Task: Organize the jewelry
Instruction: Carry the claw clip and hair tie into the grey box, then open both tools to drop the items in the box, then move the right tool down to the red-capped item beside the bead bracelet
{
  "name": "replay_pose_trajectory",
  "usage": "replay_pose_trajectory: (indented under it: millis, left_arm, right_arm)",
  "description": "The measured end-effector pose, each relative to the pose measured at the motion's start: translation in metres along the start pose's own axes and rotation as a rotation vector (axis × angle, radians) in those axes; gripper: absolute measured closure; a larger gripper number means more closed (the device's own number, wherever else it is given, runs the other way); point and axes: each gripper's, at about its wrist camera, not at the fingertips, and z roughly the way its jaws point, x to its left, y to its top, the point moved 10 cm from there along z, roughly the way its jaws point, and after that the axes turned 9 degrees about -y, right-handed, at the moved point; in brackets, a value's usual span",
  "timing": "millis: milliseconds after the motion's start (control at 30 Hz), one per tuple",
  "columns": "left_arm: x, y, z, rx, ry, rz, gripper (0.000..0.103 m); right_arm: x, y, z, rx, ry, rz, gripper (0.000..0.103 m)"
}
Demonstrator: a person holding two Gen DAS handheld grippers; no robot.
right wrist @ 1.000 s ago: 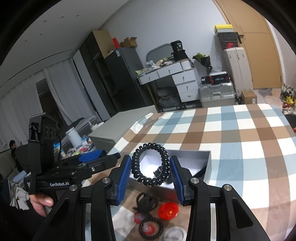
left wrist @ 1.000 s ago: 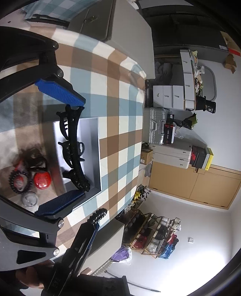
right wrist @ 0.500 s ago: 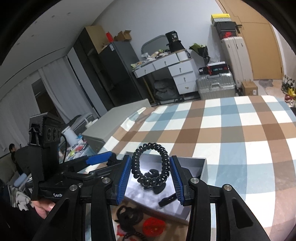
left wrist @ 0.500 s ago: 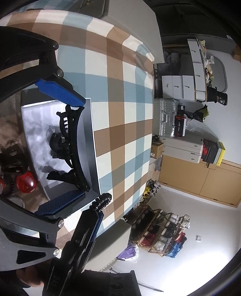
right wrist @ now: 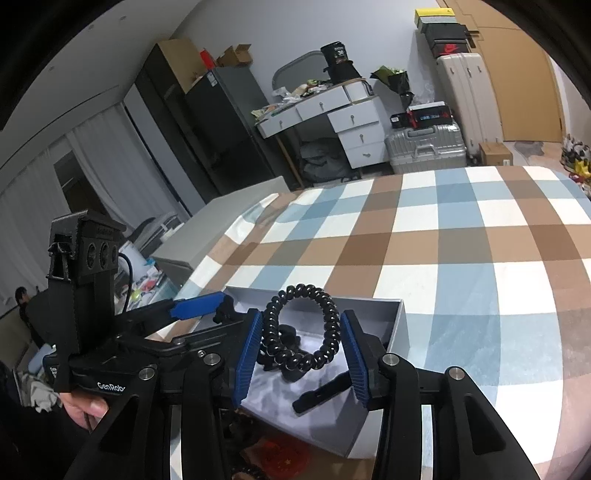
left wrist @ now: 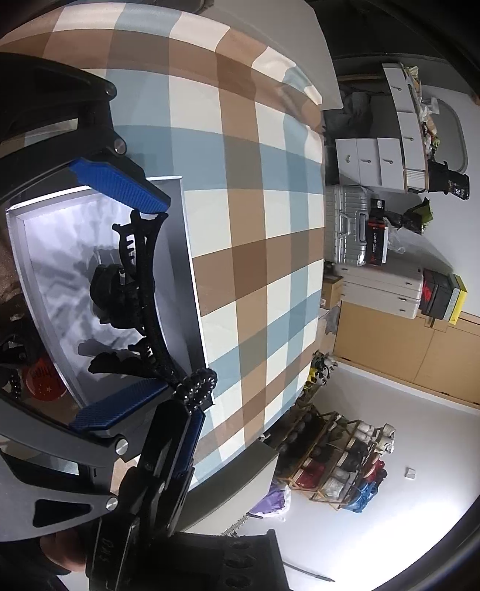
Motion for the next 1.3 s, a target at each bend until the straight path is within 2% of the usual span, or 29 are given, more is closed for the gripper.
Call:
replay_pose_trajectory:
  millis: [133,300,367,433,533,667,733,800,900,1000,1300]
  left_arm:
    - [0.005,0.002,0.0,-0.005,0.001,0.001,0.015]
    - [0.005,0.006,0.002,-0.006,-0.04,0.021,0.014]
    - [0.003,0.005,0.001,-0.001,-0.056,0.021,0.014]
    - [0.001,0.004,-0.002,-0.003,-0.056,0.031,0.014]
    - [0.0,0.006,-0.01,-0.023,-0.051,0.037,0.014]
    - [0.004,0.008,-0.023,-0.051,-0.014,0.027,0.014]
    - [0.006,0.008,-0.031,-0.068,0.008,0.021,0.014]
    - [0.01,0.008,-0.039,-0.088,0.053,0.023,0.014]
    - [0.015,0.007,-0.046,-0.105,0.141,0.034,0.014]
    - [0.014,0.007,-0.054,-0.132,0.161,0.023,0.014]
    - [0.0,0.006,-0.083,-0.21,0.219,0.058,0.013]
  right_arm:
    - [0.0,0.0,0.008,0.016,-0.004,-0.008,0.057]
    - [-0.005,0.001,0.011,0.015,0.007,0.023,0.051]
    - [-0.005,0.001,0.006,0.001,0.007,0.029,0.045]
    - [-0.004,0.003,-0.002,-0.023,0.006,0.029,0.032]
    - [-0.004,0.006,-0.013,-0.059,-0.005,0.029,0.025]
    - [-0.008,0.009,-0.025,-0.076,-0.023,0.058,0.024]
    - [-0.009,0.01,-0.032,-0.083,-0.029,0.067,0.018]
    - [-0.006,0.01,-0.041,-0.098,-0.038,0.065,0.017]
    - [-0.001,0.011,-0.052,-0.117,-0.046,0.054,0.01]
    - [0.005,0.012,-0.063,-0.135,-0.059,0.042,0.004]
    - [0.024,0.011,-0.098,-0.191,-0.075,0.009,0.0]
